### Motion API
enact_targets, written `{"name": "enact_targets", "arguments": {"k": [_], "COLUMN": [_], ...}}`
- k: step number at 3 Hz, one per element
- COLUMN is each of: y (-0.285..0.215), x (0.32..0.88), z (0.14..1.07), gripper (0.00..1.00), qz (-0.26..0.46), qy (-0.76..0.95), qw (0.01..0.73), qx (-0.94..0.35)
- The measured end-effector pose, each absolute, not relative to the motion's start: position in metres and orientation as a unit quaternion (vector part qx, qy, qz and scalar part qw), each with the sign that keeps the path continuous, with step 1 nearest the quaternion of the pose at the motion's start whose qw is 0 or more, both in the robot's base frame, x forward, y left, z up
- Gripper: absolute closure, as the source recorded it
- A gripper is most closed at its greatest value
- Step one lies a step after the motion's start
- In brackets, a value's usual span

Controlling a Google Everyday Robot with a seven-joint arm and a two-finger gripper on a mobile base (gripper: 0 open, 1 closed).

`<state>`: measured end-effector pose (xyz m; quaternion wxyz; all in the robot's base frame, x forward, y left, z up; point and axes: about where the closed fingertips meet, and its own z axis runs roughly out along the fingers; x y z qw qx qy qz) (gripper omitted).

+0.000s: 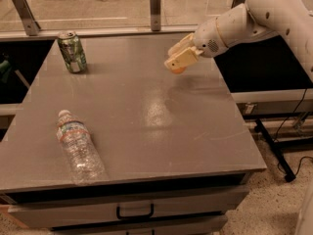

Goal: Move orange near green can

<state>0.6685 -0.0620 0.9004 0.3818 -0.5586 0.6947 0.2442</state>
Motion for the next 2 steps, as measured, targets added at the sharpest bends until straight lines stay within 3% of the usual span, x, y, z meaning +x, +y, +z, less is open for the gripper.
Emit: {"name": "enact_targets", "arguments": {"k": [1,2], "y": [-0.062,-0.029], "x": [0.669,0.672], "z": [0.900,0.909], "gripper": [1.00,1.00], "qz": [0.244,0.251], "qy": [0.695,0.669], "qw": [0.382,0.402], "qx": [-0.559,-0.572]}}
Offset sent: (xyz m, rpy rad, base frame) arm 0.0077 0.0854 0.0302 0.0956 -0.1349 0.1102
